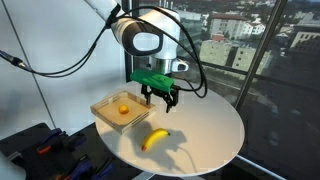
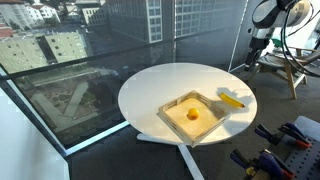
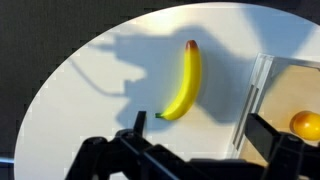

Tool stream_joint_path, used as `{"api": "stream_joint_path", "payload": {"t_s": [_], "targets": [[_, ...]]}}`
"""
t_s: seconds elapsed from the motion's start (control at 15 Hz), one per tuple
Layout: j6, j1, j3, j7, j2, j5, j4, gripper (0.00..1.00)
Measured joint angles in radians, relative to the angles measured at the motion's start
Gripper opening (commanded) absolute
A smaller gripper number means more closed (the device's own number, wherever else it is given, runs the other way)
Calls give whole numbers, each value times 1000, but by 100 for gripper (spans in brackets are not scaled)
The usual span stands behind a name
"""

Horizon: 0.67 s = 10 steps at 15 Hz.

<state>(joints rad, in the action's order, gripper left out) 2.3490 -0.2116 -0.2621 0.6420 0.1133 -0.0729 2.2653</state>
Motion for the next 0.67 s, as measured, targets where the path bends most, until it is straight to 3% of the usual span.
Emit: {"api": "stream_joint_path", "payload": {"t_s": [0.67], "targets": [[0,-2,26,-1,4,0,3,100]]}}
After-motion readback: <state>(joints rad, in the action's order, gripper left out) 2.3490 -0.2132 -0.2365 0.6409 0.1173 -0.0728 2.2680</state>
